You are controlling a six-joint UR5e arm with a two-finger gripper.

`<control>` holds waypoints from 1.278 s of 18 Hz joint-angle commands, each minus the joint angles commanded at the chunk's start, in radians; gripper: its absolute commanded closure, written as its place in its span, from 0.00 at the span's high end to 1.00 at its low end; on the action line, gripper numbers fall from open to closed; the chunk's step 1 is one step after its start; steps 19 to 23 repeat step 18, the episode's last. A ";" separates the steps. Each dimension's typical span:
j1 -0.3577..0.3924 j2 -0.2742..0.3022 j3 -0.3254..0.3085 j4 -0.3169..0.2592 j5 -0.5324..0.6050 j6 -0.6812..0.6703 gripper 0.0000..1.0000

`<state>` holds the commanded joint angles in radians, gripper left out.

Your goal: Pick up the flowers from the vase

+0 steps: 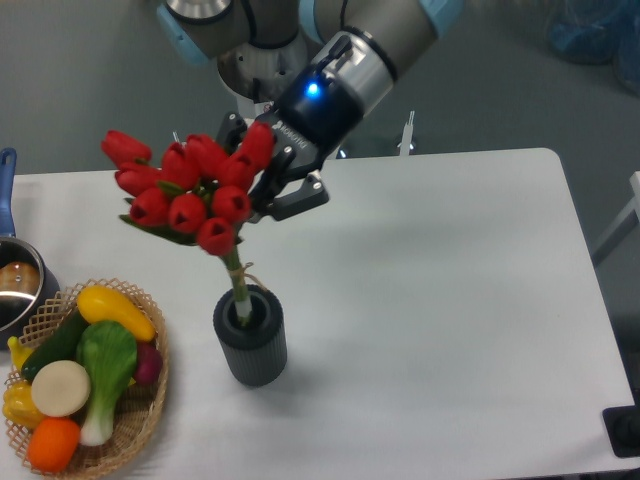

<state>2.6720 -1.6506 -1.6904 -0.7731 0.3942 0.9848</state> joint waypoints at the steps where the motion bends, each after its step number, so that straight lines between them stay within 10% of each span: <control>1: 0.009 0.002 0.000 0.000 0.000 -0.002 0.33; 23: 0.157 -0.025 -0.011 0.002 0.002 0.029 0.33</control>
